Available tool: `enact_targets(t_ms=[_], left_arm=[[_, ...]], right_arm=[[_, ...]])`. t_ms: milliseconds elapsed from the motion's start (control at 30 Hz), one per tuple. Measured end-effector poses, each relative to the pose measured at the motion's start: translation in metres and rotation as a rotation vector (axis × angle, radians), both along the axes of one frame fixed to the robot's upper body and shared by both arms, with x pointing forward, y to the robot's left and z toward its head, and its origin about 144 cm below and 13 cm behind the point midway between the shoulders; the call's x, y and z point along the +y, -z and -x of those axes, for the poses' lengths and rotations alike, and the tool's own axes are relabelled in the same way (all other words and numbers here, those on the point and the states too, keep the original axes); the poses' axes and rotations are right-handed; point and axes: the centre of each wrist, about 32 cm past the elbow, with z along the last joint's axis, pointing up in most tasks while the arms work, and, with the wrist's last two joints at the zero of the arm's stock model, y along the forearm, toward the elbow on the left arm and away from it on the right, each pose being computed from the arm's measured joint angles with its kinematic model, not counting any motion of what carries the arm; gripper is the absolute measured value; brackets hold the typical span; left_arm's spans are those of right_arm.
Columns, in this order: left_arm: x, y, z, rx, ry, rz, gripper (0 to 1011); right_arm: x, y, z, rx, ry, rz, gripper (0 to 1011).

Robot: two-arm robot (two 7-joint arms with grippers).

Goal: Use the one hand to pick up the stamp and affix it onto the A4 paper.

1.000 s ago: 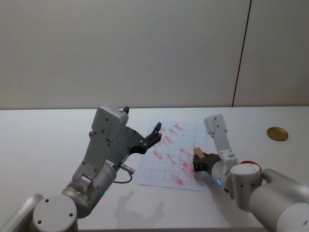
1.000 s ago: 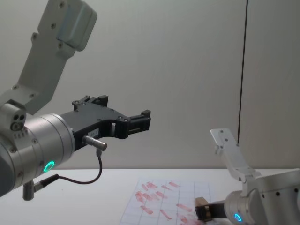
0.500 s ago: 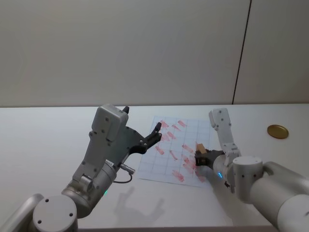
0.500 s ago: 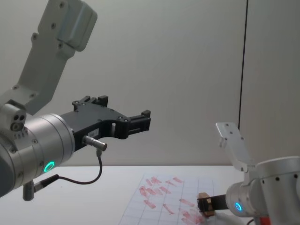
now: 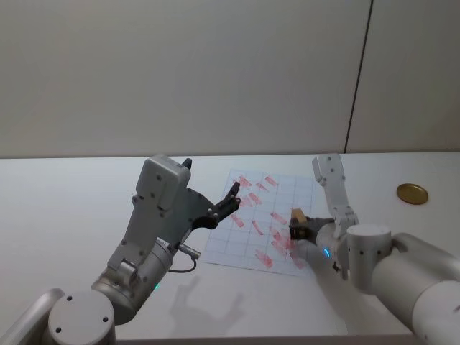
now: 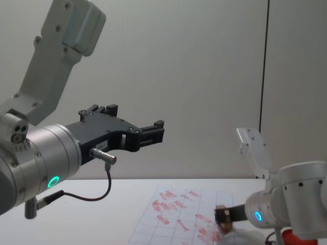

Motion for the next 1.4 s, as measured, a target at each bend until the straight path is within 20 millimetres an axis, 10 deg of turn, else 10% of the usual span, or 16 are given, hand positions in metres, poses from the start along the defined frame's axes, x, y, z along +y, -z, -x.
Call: enact_targets(t_ms=[800,1400], left_arm=[[0.0,0.0,0.0,0.0,0.0,0.0,993],[0.0,0.0,0.0,0.0,0.0,0.0,993]], right_arm=[[0.009,-0.058,-0.024,-0.27,-0.027,-0.047,221],[-0.026,-0.075,0.013,-0.279,0.052,0.044,221]])
